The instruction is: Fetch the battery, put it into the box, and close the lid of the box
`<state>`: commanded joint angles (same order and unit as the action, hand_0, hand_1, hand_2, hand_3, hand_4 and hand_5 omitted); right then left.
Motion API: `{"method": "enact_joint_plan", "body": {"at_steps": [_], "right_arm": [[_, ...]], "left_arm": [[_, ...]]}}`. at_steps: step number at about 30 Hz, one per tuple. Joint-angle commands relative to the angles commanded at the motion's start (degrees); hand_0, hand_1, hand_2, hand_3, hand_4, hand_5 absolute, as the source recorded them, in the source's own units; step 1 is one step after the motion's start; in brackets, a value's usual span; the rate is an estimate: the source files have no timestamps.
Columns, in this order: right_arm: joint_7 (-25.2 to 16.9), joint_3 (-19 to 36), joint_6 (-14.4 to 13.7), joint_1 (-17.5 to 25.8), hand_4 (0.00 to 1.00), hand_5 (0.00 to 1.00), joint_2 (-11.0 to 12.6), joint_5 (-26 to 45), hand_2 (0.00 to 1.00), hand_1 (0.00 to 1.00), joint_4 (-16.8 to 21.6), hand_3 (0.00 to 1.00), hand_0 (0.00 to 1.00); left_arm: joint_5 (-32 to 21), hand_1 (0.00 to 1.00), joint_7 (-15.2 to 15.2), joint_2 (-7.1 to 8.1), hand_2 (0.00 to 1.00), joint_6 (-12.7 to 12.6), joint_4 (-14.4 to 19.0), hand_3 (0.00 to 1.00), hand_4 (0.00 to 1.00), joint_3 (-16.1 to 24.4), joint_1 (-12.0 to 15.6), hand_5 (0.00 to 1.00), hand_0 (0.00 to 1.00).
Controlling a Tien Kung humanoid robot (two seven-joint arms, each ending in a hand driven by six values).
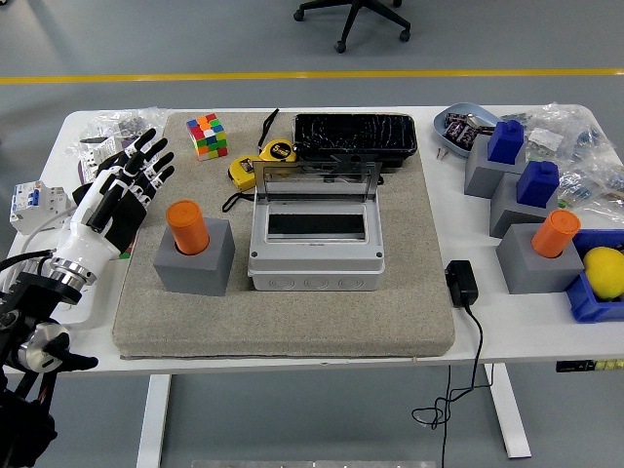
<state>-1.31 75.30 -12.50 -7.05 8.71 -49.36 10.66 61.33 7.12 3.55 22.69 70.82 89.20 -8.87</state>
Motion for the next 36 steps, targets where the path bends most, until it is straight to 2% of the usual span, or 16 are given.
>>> {"method": "enact_joint_plan", "body": {"at_steps": [7, 8, 11, 13, 14, 20, 21, 26, 27, 32, 33, 36], "right_arm": [[0.06, 0.06, -0.03, -0.01, 0.998, 0.998, -0.01, -0.02, 0.764, 0.781, 0.0, 0.803, 0.822], [0.08, 0.06, -0.01, 0.03, 0.998, 0.998, -0.01, -0.04, 0.763, 0.78, -0.01, 0.801, 0.821], [0.13, 0.18, 0.02, 0.09, 0.998, 0.998, -0.02, -0.14, 0.763, 0.78, -0.04, 0.801, 0.821], [0.13, 0.16, -0.01, 0.07, 0.998, 0.998, 0.0, -0.13, 0.763, 0.78, -0.04, 0.801, 0.821], [0.12, 0.13, -0.04, 0.05, 0.998, 0.998, 0.01, -0.09, 0.763, 0.779, -0.03, 0.801, 0.82], [0.07, -0.14, -0.14, 0.04, 0.998, 0.998, 0.02, 0.14, 0.763, 0.779, 0.03, 0.801, 0.82], [0.08, -0.12, -0.14, 0.08, 0.998, 0.998, 0.02, 0.12, 0.762, 0.775, 0.02, 0.801, 0.82], [0.15, 0.03, -0.15, 0.15, 0.998, 0.998, 0.11, -0.04, 0.762, 0.775, -0.03, 0.801, 0.82], [0.16, 0.05, -0.15, 0.14, 0.998, 0.998, 0.12, -0.06, 0.76, 0.773, -0.03, 0.801, 0.819], [0.14, 0.06, -0.2, 0.16, 0.998, 0.998, 0.09, -0.03, 0.76, 0.773, 0.01, 0.801, 0.819], [0.14, 0.16, -0.21, 0.15, 0.998, 0.998, 0.09, -0.09, 0.759, 0.771, -0.01, 0.8, 0.819], [0.13, 0.18, -0.22, 0.14, 0.998, 0.998, 0.1, -0.06, 0.759, 0.771, 0.0, 0.8, 0.819]], "left_arm": [[6.0, 0.998, 0.86, 0.07, 0.998, -0.24, -0.38, 0.998, 0.998, -0.48, -0.03, 0.561, 0.998], [7.2, 0.998, 1.0, 0.01, 0.998, -0.33, -0.23, 0.998, 0.998, -0.49, -0.03, 0.52, 0.998], [9.72, 0.998, 1.22, 0.04, 0.998, -0.88, 0.08, 0.998, 0.998, -0.76, -0.05, 0.52, 0.998], [10.35, 0.998, 1.21, 0.08, 0.998, -1.65, 0.21, 0.998, 0.998, -1.08, -0.03, 0.52, 0.998], [10.41, 0.998, 1.23, 0.09, 0.998, -1.99, 0.27, 0.998, 0.998, -1.24, 0.01, 0.457, 0.998], [11.39, 0.998, 1.56, 0.04, 0.998, -3.53, 0.54, 0.998, 0.998, -1.88, 0.28, 0.457, 0.998], [11.49, 0.998, 1.59, 0.04, 0.998, -3.7, 0.64, 0.998, 0.998, -2.01, 0.34, 0.317, 0.998], [12.45, 0.998, 1.68, 0.06, 0.998, -5.19, 1.38, 0.998, 0.998, -2.84, 0.71, 0.317, 0.998], [12.66, 0.998, 1.7, 0.02, 0.998, -5.44, 1.42, 0.998, 0.998, -2.96, 0.74, 0.074, 0.998], [13.27, 0.998, 1.75, -0.02, 0.998, -5.82, 1.6, 0.998, 0.998, -3.34, 0.83, 0.074, 0.998], [13.59, 0.998, 1.75, 0.01, 0.998, -5.88, 1.62, 0.998, 0.998, -3.61, 0.78, 0.035, 0.998], [13.48, 0.998, 1.75, -0.02, 0.998, -6.01, 1.34, 0.998, 0.998, -4.17, 0.71, 0.035, 0.998]]}}
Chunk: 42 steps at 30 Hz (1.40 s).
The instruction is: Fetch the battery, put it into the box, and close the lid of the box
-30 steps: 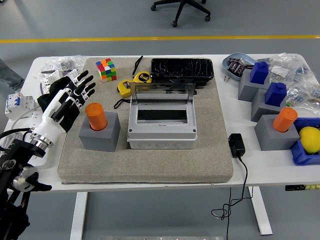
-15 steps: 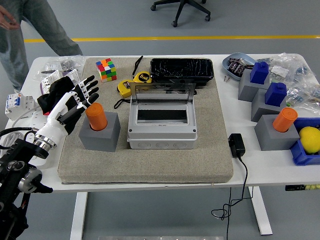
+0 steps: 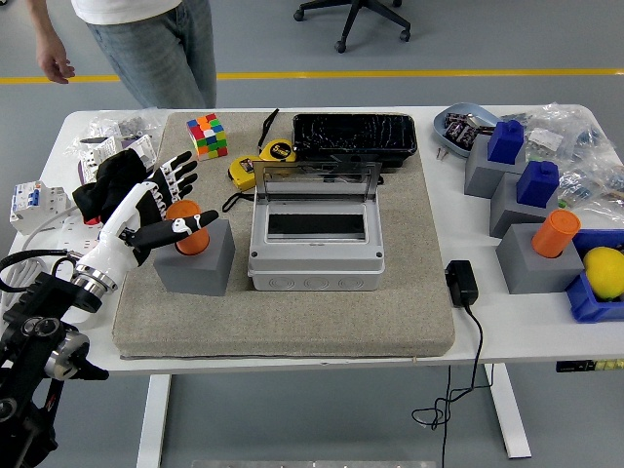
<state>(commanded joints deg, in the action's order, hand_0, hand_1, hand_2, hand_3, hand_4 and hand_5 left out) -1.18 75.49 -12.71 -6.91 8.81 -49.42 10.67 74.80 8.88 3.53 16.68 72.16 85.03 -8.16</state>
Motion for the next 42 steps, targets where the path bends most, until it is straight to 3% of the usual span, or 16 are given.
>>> {"method": "enact_joint_plan", "body": {"at_steps": [2, 3, 7, 20, 21, 26, 27, 32, 33, 42], "right_arm": [[0.0, 0.04, 0.02, -0.03, 0.998, 0.998, 0.0, -0.03, 0.759, 0.771, -0.02, 0.8, 0.819], [-0.02, 0.05, 0.01, -0.04, 0.998, 0.998, 0.0, 0.0, 0.757, 0.773, -0.01, 0.8, 0.819], [-0.05, 0.1, 0.02, -0.06, 0.998, 0.998, -0.05, 0.05, 0.757, 0.773, -0.01, 0.8, 0.819], [-0.12, 0.59, 0.03, -0.11, 0.998, 0.998, -0.13, -0.11, 0.755, 0.769, -0.03, 0.8, 0.819], [-0.13, 0.6, 0.02, -0.1, 0.998, 0.998, -0.14, -0.1, 0.755, 0.771, -0.03, 0.799, 0.82], [-0.11, 0.74, 0.01, -0.11, 0.998, 0.998, -0.11, -0.17, 0.755, 0.771, -0.05, 0.799, 0.82], [-0.11, 0.8, 0.0, -0.14, 0.998, 0.998, -0.1, -0.19, 0.754, 0.77, -0.05, 0.799, 0.819], [-0.09, 0.91, -0.1, -0.24, 0.998, 0.998, -0.04, -0.2, 0.754, 0.77, -0.01, 0.799, 0.819], [-0.1, 0.93, -0.1, -0.25, 0.998, 0.998, -0.03, -0.2, 0.754, 0.771, -0.01, 0.799, 0.819], [-0.02, 0.85, -0.02, -0.04, 0.998, 0.998, -0.01, -0.25, 0.753, 0.769, -0.05, 0.799, 0.818]], "left_arm": [[-0.5, 0.998, -0.19, 0.05, 0.998, 0.56, -0.49, 0.998, 0.998, -0.43, -0.11, 0.035, 0.998], [-0.59, 0.998, -0.24, 0.11, 0.998, 0.82, -0.8, 0.998, 0.998, -0.7, -0.2, 0.046, 0.921], [-1.01, 0.998, -0.26, 0.12, 0.998, 1.06, -2.24, 0.998, 0.998, -1.7, -0.59, 0.046, 0.921], [-1.33, 0.976, 1.36, -0.73, 0.998, -2.46, -3.76, 0.998, 0.998, -3.72, -1.48, 0.048, 0.873], [-1.41, 0.881, 1.46, -0.73, 0.882, -2.8, -3.75, 0.854, 0.998, -3.76, -1.48, 0.051, 0.769], [-1.7, 0.881, 1.81, -0.79, 0.882, -4.39, -3.67, 0.854, 0.998, -3.75, -1.51, 0.051, 0.769], [-1.66, 0.741, 1.83, -0.77, 0.667, -4.58, -3.66, 0.634, 0.998, -3.79, -1.52, 0.047, 0.628], [-1.51, 0.741, 1.77, -0.71, 0.667, -4.59, -3.74, 0.634, 0.998, -3.9, -1.55, 0.047, 0.628], [-1.46, 0.689, 1.75, -0.69, 0.601, -4.54, -3.73, 0.598, 0.998, -3.94, -1.55, 0.042, 0.605], [-1.76, 0.681, 1.9, -0.73, 0.599, -4.84, -4.02, 0.578, 0.998, -4.67, -1.26, 0.035, 0.617]]}}
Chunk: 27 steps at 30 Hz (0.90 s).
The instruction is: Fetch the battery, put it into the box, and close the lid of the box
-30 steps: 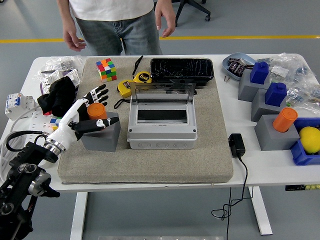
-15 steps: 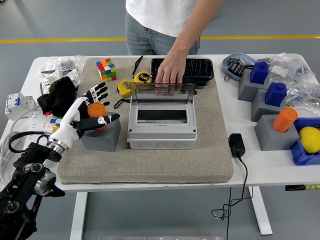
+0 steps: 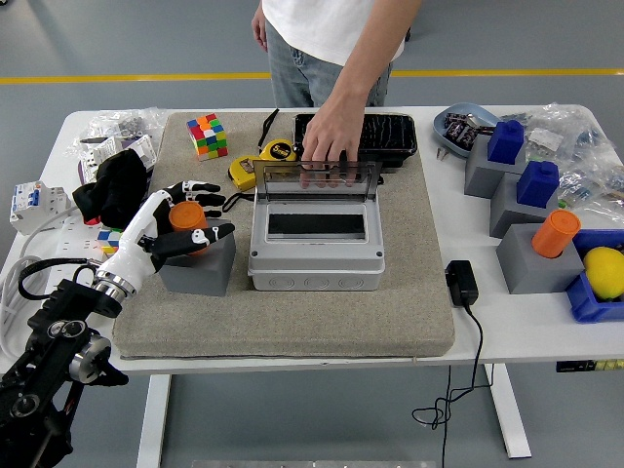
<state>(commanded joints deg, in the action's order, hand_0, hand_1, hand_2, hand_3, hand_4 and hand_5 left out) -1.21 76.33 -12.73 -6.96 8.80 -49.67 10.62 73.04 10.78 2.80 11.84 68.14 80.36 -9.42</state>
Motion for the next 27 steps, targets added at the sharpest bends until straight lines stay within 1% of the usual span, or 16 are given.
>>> {"method": "enact_joint_plan", "body": {"at_steps": [8, 9, 14, 15, 20, 21, 26, 27], "right_arm": [[0.06, -0.03, -0.08, -0.02, 0.998, 0.998, 0.09, 0.04, 0.753, 0.77, 0.02, 0.799, 0.82], [0.08, -0.04, -0.08, 0.01, 0.998, 0.998, 0.11, 0.02, 0.752, 0.77, 0.01, 0.799, 0.819], [0.05, 0.04, -0.09, 0.1, 0.998, 0.998, 0.08, -0.05, 0.752, 0.77, 0.03, 0.799, 0.819], [0.05, 0.01, -0.09, 0.1, 0.998, 0.998, 0.08, -0.02, 0.753, 0.771, 0.03, 0.8, 0.818], [0.09, 0.09, -0.06, -0.03, 0.998, 0.998, 0.12, -0.03, 0.753, 0.771, 0.03, 0.8, 0.818], [0.1, 0.08, -0.05, -0.04, 0.998, 0.998, 0.15, 0.0, 0.753, 0.77, 0.04, 0.799, 0.818], [0.16, 0.4, -0.03, -0.08, 0.998, 0.998, 0.2, -0.15, 0.753, 0.77, 0.01, 0.799, 0.818], [0.16, 0.39, -0.04, -0.1, 0.998, 0.998, 0.21, -0.12, 0.752, 0.771, 0.02, 0.799, 0.818]], "left_arm": [[-0.06, 0.683, 0.22, 0.07, 0.594, -0.6, -0.44, 0.57, 0.998, -0.66, -0.09, 0.022, 0.619], [0.07, 0.625, 0.28, 0.08, 0.516, -0.94, -0.45, 0.462, 0.998, -0.75, -0.08, 0.002, 0.548], [0.49, 0.625, 0.42, 0.09, 0.516, -2.05, -0.6, 0.462, 0.998, -0.92, -0.09, 0.002, 0.548], [0.52, 0.51, 0.43, 0.1, 0.393, -2.18, -0.6, 0.318, 0.998, -0.97, -0.1, 0.002, 0.46], [0.91, 0.51, 0.43, 0.08, 0.393, -3.19, -0.43, 0.318, 0.998, -1.16, -0.33, 0.002, 0.46], [1.04, 0.367, 0.47, 0.09, 0.303, -3.48, -0.38, 0.215, 0.998, -1.21, -0.38, 0.002, 0.256], [1.46, 0.367, 0.69, 0.05, 0.303, -4.6, -0.37, 0.215, 0.998, -1.28, -0.54, 0.002, 0.256], [1.29, 0.215, 0.85, 0.05, 0.183, -4.83, -0.42, 0.145, 0.998, -1.35, -0.57, 0.002, 0.145]]}}
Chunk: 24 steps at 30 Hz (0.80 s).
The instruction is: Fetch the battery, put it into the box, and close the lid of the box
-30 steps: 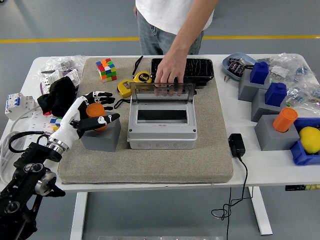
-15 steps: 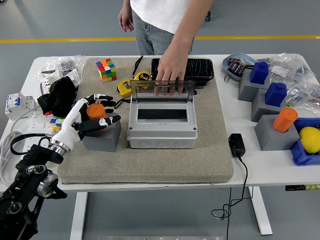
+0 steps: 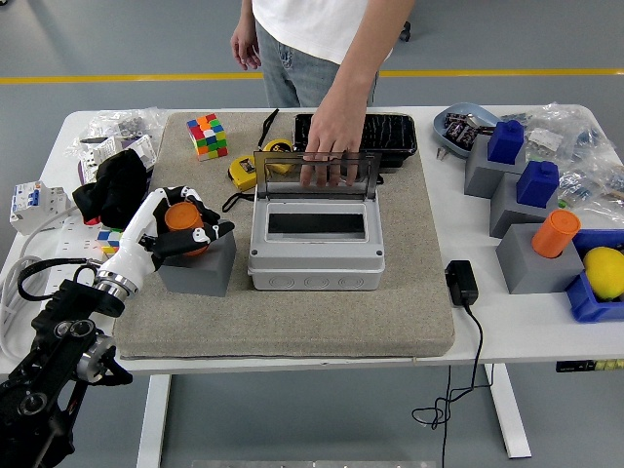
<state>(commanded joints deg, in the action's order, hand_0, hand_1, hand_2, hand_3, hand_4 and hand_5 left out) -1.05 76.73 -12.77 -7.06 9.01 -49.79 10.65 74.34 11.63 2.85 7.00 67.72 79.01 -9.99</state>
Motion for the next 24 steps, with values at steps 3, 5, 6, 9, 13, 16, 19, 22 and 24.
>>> {"method": "enact_joint_plan", "body": {"at_steps": [3, 5, 6, 9, 13, 16, 19, 22, 24], "right_arm": [[-0.01, 0.16, -0.04, -0.05, 0.998, 0.998, 0.0, -0.08, 0.752, 0.771, 0.0, 0.799, 0.818], [-0.04, 0.28, -0.07, -0.08, 0.998, 0.998, -0.02, -0.11, 0.752, 0.771, 0.05, 0.799, 0.818], [-0.05, 0.41, -0.08, -0.11, 0.998, 0.998, -0.04, -0.17, 0.752, 0.769, 0.06, 0.799, 0.818], [-0.06, 0.63, -0.08, -0.17, 0.998, 0.998, -0.03, -0.29, 0.752, 0.769, 0.06, 0.799, 0.818], [-0.02, 0.91, -0.08, -0.21, 0.998, 0.998, 0.02, -0.45, 0.752, 0.77, 0.04, 0.799, 0.818], [0.01, 1.01, -0.09, -0.21, 0.998, 0.998, 0.05, -0.48, 0.752, 0.77, 0.04, 0.799, 0.818], [-0.01, 1.02, -0.07, -0.17, 0.998, 0.998, 0.03, -0.49, 0.751, 0.77, 0.02, 0.799, 0.818], [-0.05, 1.03, -0.07, -0.15, 0.998, 0.998, 0.0, -0.49, 0.751, 0.77, 0.02, 0.799, 0.818], [-0.06, 0.95, -0.07, -0.17, 0.998, 0.998, 0.0, -0.44, 0.752, 0.77, 0.01, 0.799, 0.818]], "left_arm": [[-0.29, 0.215, 0.34, -0.05, 0.183, -0.45, -0.21, 0.145, 0.998, -0.09, -0.05, 0.002, 0.145], [-0.31, 0.215, 0.45, -0.08, 0.183, -0.72, -0.27, 0.145, 0.998, -0.13, -0.09, 0.002, 0.145], [-0.36, 0.106, 0.5, -0.1, 0.123, -0.83, -0.31, 0.062, 0.998, -0.18, -0.11, 0.002, 0.079], [-0.46, 0.106, 0.59, -0.2, 0.123, -1.02, -0.51, 0.062, 0.998, -0.25, -0.18, 0.002, 0.079], [-1.18, 0.061, 0.96, -0.25, 0.093, -1.97, -0.86, 0.044, 0.998, -0.77, -0.27, 0.002, 0.052], [-1.53, 0.061, 1.22, -0.3, 0.093, -2.63, -0.82, 0.044, 0.998, -0.9, -0.31, 0.002, 0.052], [-1.66, 0.043, 1.39, -0.33, 0.084, -3.11, -0.74, 0.038, 0.998, -0.86, -0.44, 0.002, 0.037], [-1.8, 0.043, 1.61, -0.38, 0.084, -3.49, -0.68, 0.038, 0.998, -0.79, -0.67, 0.002, 0.037], [-1.98, 0.024, 1.77, -0.43, 0.072, -3.85, -0.66, 0.032, 0.998, -0.77, -0.8, 0.002, 0.024]]}}
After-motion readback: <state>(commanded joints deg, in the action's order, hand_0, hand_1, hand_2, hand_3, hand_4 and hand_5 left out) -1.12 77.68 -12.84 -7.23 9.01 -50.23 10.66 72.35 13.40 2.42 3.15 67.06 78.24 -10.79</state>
